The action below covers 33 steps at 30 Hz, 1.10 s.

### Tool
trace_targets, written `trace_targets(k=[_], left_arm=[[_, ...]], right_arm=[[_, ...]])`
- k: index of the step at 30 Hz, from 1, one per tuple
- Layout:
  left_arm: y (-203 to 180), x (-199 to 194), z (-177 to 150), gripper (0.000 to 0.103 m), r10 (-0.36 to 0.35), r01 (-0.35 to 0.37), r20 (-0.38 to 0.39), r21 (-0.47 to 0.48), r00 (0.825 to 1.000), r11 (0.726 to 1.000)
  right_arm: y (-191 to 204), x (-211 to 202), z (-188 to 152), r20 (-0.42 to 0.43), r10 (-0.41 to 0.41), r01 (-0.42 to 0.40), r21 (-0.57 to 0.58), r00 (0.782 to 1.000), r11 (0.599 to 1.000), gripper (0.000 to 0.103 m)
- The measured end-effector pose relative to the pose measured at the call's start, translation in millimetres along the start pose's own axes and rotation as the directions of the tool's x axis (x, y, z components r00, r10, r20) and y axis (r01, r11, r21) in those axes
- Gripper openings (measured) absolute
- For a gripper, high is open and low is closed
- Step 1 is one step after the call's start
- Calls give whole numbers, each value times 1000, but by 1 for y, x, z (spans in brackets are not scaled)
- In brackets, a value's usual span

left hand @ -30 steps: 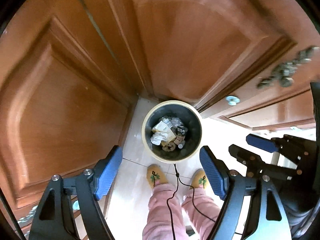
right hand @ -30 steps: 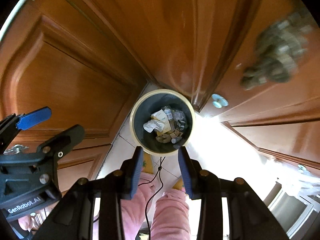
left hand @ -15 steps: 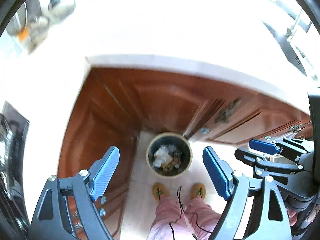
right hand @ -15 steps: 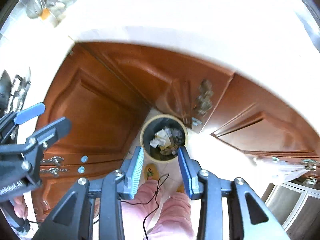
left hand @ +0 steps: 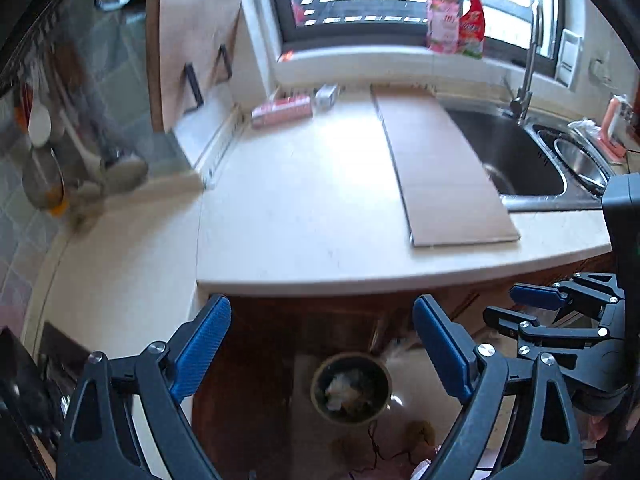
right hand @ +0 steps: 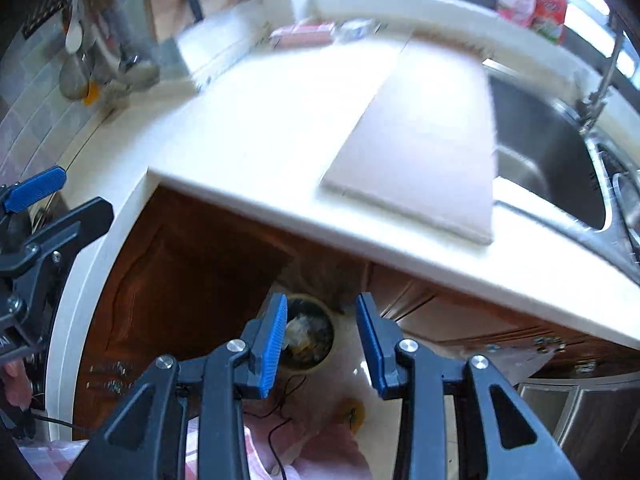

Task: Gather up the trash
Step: 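Raise both open tools back up to the counter corner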

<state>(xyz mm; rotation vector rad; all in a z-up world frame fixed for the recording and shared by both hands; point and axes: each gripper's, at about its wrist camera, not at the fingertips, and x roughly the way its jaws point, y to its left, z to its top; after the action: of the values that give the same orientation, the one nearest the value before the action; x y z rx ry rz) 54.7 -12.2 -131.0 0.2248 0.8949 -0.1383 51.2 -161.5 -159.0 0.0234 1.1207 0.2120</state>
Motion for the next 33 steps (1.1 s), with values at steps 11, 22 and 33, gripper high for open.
trace_targets(k=[11, 22, 33], left_arm=[[19, -18, 69, 101, -5, -8, 161, 79, 987, 997], [35, 22, 138, 101, -57, 54, 116, 27, 992, 998], [44, 134, 251, 101, 6, -12, -32, -188, 999, 982]], right_arm=[[-38, -67, 45, 137, -156, 129, 184, 978, 974, 36], [-57, -110, 113, 214, -237, 189, 223, 948, 956, 46], [-105, -59, 260, 239, -125, 102, 105, 963, 989, 54]])
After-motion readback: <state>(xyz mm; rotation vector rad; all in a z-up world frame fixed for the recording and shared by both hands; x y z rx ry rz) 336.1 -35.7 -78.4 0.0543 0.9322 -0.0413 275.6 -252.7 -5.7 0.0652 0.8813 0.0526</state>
